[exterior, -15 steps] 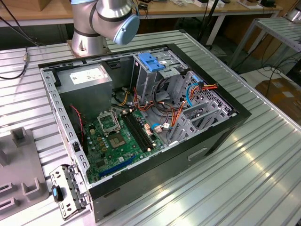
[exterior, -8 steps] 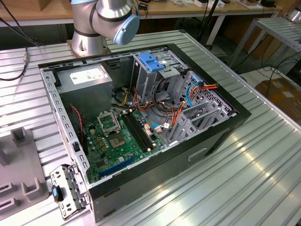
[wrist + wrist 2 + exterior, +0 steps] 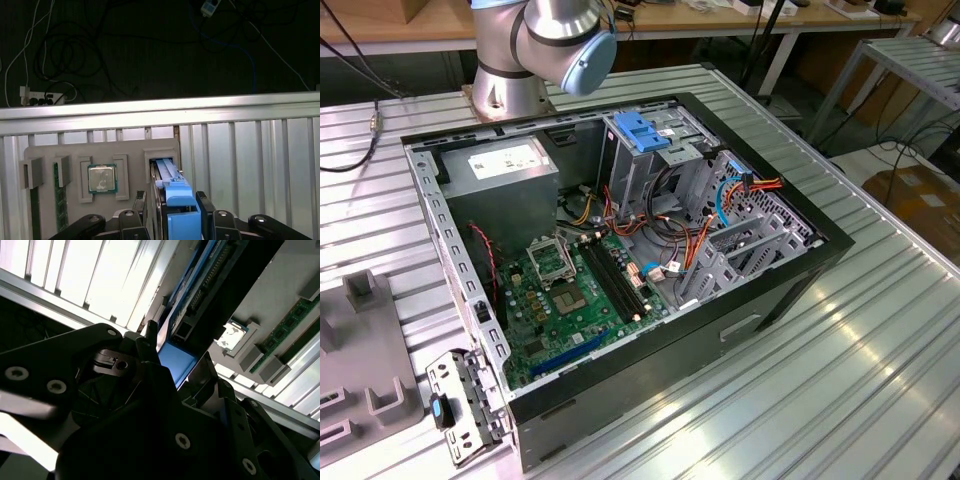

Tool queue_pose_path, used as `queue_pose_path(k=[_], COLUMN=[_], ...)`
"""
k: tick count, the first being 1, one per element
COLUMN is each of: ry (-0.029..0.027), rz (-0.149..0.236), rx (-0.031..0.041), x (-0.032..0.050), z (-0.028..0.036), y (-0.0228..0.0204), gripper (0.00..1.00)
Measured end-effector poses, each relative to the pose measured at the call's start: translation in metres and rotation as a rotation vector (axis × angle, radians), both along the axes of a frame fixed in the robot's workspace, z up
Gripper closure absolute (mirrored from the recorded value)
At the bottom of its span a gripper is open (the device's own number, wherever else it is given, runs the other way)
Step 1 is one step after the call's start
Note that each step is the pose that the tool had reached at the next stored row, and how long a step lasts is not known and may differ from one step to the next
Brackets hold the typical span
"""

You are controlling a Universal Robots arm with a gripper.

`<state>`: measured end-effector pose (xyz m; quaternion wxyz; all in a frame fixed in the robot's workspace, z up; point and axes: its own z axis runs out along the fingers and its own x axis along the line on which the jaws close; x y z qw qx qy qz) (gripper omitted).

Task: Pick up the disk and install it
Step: 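Pick up the disk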

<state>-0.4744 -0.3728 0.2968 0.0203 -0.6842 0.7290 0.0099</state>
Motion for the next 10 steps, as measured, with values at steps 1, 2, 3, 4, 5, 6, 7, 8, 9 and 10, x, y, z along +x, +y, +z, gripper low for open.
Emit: queue_pose_path(k=[1,2,3,4,5,6,7,8,9,10], ry=[0.0000,0.0000,0.0000,0.0000,0.0000,-0.0001,0.0001,0.0001,0.0001,0.0000], rz=[0.000,0.000,0.000,0.000,0.000,0.000,0.000,0.000,0.000,0.000], rx=[0.0000,0.0000,0.0000,0.0000,0.0000,0.0000,-0.0001,0.0000,0.0000,0.0000], x=[0.0000,0.0000,0.0000,0.0000,0.0000,0.0000,0.0000,0.0000,0.0000,0.0000], z=[-0.0001,-0.0002,-0.0003,-0.0004,-0.0005,-0.0006,-0.0006,-0.0007,-0.0008,-0.0010], y=[0.0000,0.0000,0.0000,0.0000,0.0000,0.0000,0.0000,0.0000,0.0000,0.0000], gripper=[0.49,0.49,0.49,0.49,0.49,0.50,0.50,0.57,0.57,0.57])
